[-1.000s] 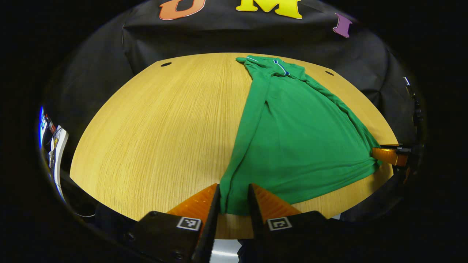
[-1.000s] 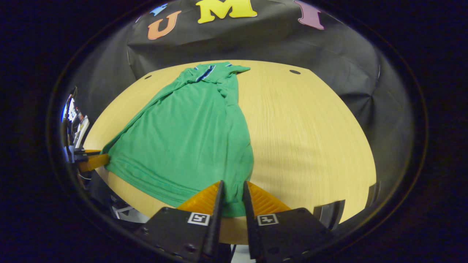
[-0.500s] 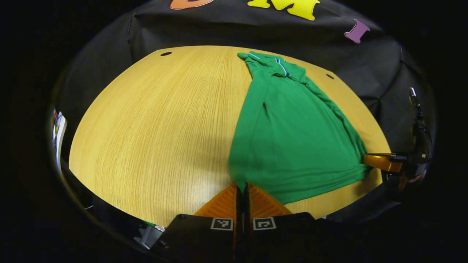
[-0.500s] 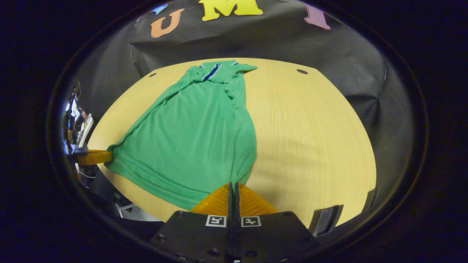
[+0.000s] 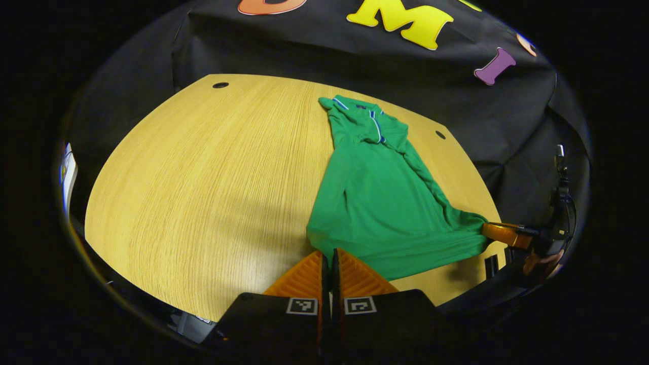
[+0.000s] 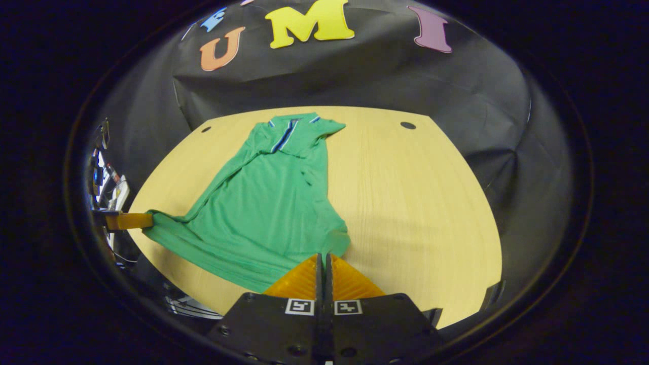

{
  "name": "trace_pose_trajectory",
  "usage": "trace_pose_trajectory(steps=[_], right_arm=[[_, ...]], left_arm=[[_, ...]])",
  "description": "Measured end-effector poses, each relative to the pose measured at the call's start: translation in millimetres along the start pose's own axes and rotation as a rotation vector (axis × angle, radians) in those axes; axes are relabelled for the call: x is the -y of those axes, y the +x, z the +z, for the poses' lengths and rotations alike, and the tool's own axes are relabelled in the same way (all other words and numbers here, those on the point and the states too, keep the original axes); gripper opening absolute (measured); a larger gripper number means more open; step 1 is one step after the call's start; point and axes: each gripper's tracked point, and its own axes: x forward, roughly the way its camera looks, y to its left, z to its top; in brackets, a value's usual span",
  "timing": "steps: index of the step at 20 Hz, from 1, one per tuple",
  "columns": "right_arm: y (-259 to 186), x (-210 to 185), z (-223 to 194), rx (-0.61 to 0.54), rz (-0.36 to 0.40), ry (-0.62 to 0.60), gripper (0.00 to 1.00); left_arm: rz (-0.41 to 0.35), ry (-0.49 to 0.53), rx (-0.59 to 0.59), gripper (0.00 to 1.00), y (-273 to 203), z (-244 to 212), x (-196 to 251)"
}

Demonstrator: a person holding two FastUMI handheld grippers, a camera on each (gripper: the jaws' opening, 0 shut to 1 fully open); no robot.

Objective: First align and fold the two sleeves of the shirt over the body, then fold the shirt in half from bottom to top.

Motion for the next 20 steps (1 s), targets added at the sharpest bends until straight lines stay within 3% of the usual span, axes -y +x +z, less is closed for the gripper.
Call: trace_pose_trajectory(steps=[8, 20], right_arm=[[-3, 8, 93, 0.110, -0.023, 0.048, 0.01], [27, 17, 248, 0.225, -0.024, 0.066, 0.00]], left_arm=[[-0.025, 0.098, 0.101, 0.06, 8, 82, 17], [-0.060, 0.085, 0.252, 0.06, 53, 229, 32]])
